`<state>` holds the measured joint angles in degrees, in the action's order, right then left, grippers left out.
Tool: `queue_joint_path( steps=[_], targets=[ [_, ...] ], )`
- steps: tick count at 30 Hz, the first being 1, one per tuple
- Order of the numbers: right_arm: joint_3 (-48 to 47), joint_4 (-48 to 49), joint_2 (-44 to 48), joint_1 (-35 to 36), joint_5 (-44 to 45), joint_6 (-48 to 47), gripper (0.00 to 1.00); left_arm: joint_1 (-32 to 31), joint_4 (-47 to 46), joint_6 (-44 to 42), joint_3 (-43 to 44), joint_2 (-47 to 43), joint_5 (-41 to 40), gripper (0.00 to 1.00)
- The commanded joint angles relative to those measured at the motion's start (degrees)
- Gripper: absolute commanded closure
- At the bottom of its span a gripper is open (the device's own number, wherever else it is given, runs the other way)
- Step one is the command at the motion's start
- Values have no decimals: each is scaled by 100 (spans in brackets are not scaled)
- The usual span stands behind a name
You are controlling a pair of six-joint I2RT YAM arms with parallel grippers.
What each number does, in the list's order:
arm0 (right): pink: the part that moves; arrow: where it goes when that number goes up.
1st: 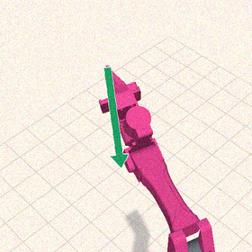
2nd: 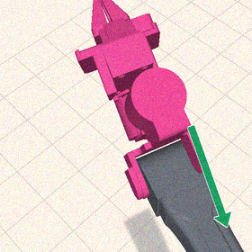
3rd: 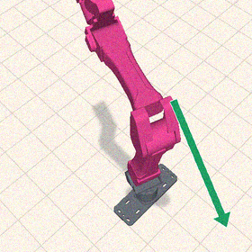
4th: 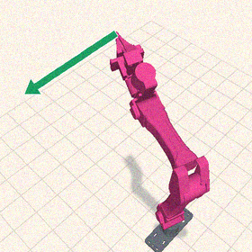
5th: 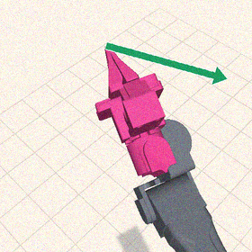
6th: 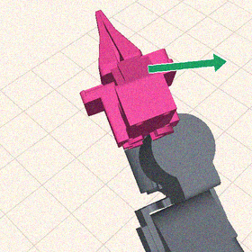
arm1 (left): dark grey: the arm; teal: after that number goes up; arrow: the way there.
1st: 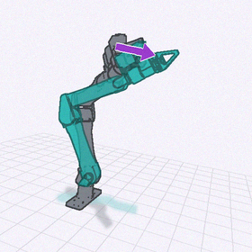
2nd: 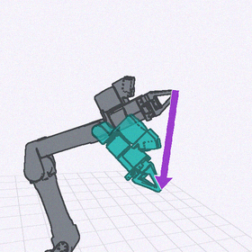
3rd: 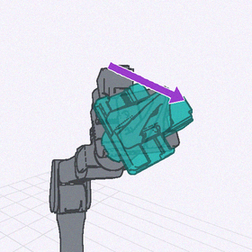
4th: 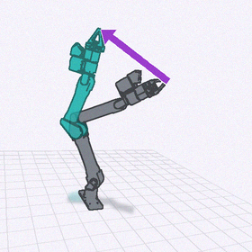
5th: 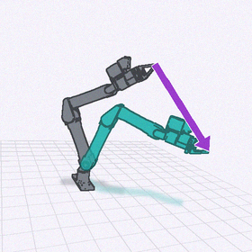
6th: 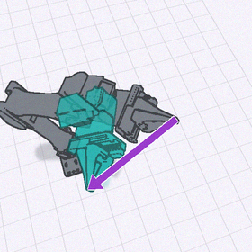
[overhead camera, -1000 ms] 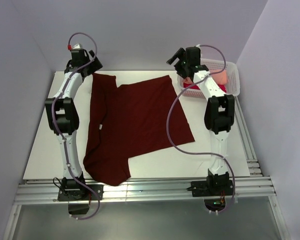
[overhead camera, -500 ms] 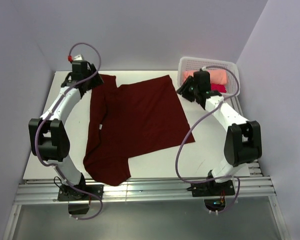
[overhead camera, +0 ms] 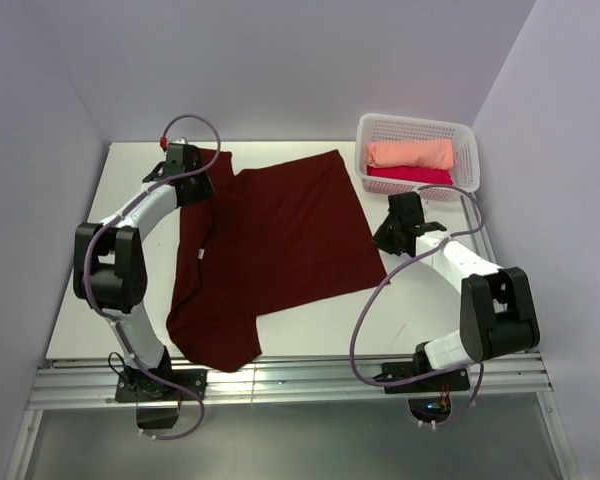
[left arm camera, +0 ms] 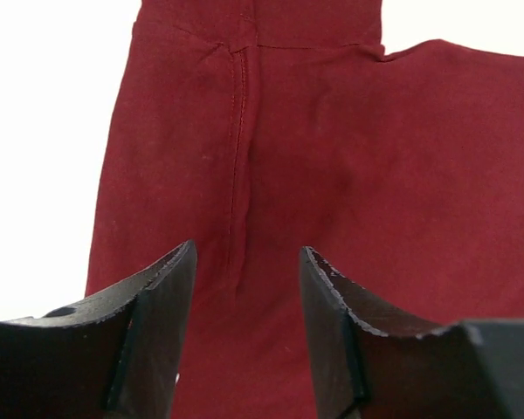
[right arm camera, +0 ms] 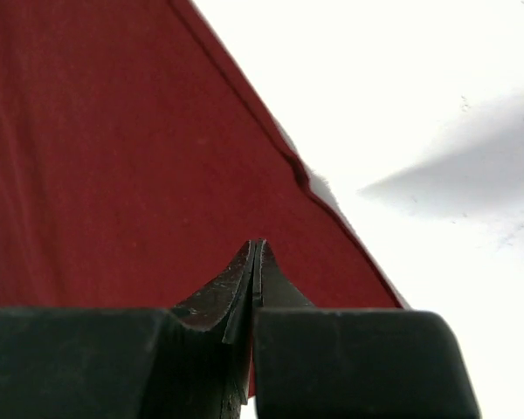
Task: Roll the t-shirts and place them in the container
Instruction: Flatten the tshirt
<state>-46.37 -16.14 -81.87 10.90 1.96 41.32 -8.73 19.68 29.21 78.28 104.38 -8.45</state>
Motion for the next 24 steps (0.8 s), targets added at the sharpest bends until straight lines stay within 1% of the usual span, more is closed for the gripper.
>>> queue_joint_path(
  steps=[1, 4, 8, 12, 17, 24],
  targets=[
    [49, -266, 31, 27, 402, 121, 100, -32, -105, -109, 301, 302, -61, 46],
    [128, -355, -14, 27, 446, 183, 100, -50, 0, -135, 433, 512, -69, 49],
    [330, -205, -5, 35, 358, 192, 100, -93, 1, -161, 478, 645, -34, 52],
    [409, -118, -154, 35, 253, 175, 100, -199, 97, -188, 556, 759, -201, 52],
    [497, 6, -374, 35, 226, 253, 100, -348, 203, -205, 583, 874, -359, 60],
    [339, -275, -567, 35, 613, 394, 100, -480, 536, -91, 504, 847, -754, 61]
  ],
)
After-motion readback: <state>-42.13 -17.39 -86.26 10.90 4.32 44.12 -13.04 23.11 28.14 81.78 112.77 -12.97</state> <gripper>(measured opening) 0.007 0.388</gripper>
